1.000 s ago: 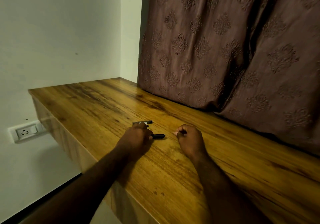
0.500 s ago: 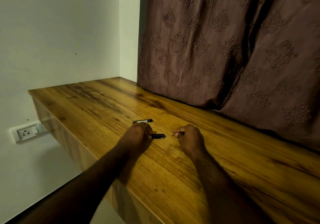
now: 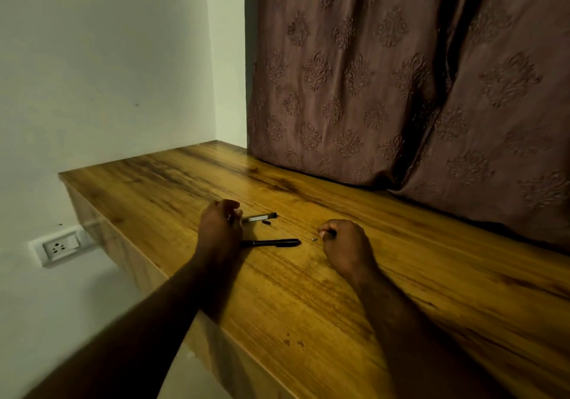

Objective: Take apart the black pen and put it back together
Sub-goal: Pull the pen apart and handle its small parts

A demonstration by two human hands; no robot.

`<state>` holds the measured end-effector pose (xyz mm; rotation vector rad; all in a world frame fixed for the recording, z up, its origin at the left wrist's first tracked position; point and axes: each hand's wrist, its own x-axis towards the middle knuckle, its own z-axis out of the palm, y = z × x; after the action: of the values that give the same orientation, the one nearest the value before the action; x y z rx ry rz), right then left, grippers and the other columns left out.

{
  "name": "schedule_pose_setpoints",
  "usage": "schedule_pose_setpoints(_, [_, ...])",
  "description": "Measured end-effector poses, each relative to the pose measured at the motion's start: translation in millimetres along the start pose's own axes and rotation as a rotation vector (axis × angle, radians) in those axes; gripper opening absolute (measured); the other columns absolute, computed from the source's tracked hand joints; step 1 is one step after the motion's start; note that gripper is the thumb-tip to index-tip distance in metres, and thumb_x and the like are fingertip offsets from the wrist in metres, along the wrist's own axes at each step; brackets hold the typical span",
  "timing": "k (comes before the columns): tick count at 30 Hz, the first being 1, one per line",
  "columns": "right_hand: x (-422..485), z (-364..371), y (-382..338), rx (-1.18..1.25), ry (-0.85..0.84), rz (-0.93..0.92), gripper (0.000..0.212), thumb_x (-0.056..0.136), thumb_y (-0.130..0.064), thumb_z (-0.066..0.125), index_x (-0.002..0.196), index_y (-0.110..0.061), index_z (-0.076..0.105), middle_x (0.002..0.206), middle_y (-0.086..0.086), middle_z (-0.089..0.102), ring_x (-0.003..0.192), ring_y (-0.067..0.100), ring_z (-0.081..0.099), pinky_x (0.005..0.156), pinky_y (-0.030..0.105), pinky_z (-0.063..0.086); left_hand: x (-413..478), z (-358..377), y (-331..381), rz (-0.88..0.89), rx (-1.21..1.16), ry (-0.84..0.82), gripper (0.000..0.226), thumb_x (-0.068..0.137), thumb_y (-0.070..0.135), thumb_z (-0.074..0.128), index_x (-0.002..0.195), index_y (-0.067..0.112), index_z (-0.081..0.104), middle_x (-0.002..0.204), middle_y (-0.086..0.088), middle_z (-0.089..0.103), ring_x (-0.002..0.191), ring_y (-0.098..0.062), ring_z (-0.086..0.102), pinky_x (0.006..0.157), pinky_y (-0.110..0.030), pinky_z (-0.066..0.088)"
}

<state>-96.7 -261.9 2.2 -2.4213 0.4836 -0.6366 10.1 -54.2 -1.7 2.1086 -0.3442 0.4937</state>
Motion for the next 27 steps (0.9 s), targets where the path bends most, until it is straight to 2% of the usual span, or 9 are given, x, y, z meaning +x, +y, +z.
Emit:
schedule_pose_setpoints(3, [2,2,2,0.018,-0.002,-0.003,0.017,0.091,-0.017,0.059,0.096,-0.021,0.075,0.105,-0.001,0.074,0.101,0.021,0.066,0.09,0.039,0.053,19,-2,-10,-0.163,-0.037,-0.087,0.025,0.087,0.011,0.062,0.111,0.006,0.066,0.103,-0.014,0.07,0.084,-0.02,0.062,0.082,-0.028,0.048])
schedule_pose_setpoints(6, [4,4,2,0.03,-0.002,0.001,0.016,0.091,-0.016,0.059,0.095,-0.02,0.075,0.104,-0.001,0.074,0.1,0.021,0.066,0.09,0.039,0.053,25,1,-11,-0.159,-0.104,-0.234,0.027,0.085,0.014,0.067,0.11,0.004,0.067,0.103,-0.019,0.071,0.091,-0.031,0.07,0.087,-0.043,0.056])
schedule_pose_setpoints(8, [4,6,2,0.043,0.004,0.003,0.016,0.09,-0.015,0.059,0.094,-0.02,0.075,0.103,-0.001,0.074,0.099,0.02,0.067,0.089,0.039,0.054,27,-1,-9,-0.093,-0.067,-0.308,0.017,0.085,0.022,0.069,0.095,0.009,0.072,0.085,-0.015,0.073,0.076,-0.028,0.072,0.075,-0.039,0.058])
schedule_pose_setpoints(10, [5,6,1,0.049,0.009,0.007,0.016,0.09,-0.016,0.059,0.093,-0.019,0.075,0.102,-0.001,0.075,0.098,0.02,0.067,0.088,0.038,0.054,31,-3,-9,0.037,0.054,-0.38,0.015,0.086,0.021,0.067,0.072,0.016,0.071,0.064,-0.006,0.069,0.058,-0.018,0.065,0.061,-0.028,0.049])
schedule_pose_setpoints(12, [5,6,1,0.058,0.01,0.009,0.016,0.09,-0.016,0.06,0.093,-0.018,0.075,0.102,-0.001,0.075,0.097,0.02,0.067,0.088,0.038,0.054,33,-2,-10,0.066,0.093,-0.385,0.013,0.086,0.017,0.067,0.074,0.015,0.073,0.064,-0.006,0.071,0.055,-0.013,0.06,0.058,-0.023,0.045])
schedule_pose_setpoints(14, [4,6,1,0.07,0.01,0.01,0.015,0.09,-0.016,0.06,0.09,-0.018,0.075,0.1,-0.001,0.075,0.096,0.019,0.067,0.087,0.038,0.054,31,-2,-12,0.051,0.056,-0.368,0.009,0.084,0.017,0.069,0.079,0.013,0.076,0.066,-0.006,0.072,0.056,-0.012,0.063,0.057,-0.022,0.047])
schedule_pose_setpoints(20, [4,5,1,0.09,0.003,0.018,0.014,0.09,-0.017,0.06,0.087,-0.019,0.074,0.096,-0.002,0.075,0.092,0.019,0.067,0.085,0.039,0.055,22,0,-10,-0.155,-0.241,-0.382,0.012,0.074,0.01,0.075,0.063,0.011,0.074,0.051,-0.004,0.067,0.046,-0.015,0.059,0.052,-0.025,0.047])
schedule_pose_setpoints(23, [3,5,1,0.096,-0.005,0.024,0.014,0.089,-0.018,0.06,0.087,-0.021,0.074,0.096,-0.005,0.075,0.092,0.018,0.067,0.085,0.04,0.055,20,-1,-7,-0.193,-0.265,-0.363,0.012,0.075,0.008,0.075,0.063,0.009,0.073,0.055,-0.009,0.068,0.047,-0.016,0.06,0.05,-0.024,0.049])
schedule_pose_setpoints(27, [3,4,1,0.113,0.004,0.023,0.014,0.089,-0.018,0.061,0.088,-0.021,0.074,0.094,-0.004,0.075,0.09,0.016,0.067,0.085,0.039,0.056,20,0,-7,-0.179,-0.26,-0.358,0.013,0.074,0.011,0.076,0.061,0.011,0.074,0.053,-0.007,0.067,0.046,-0.014,0.06,0.048,-0.023,0.048])
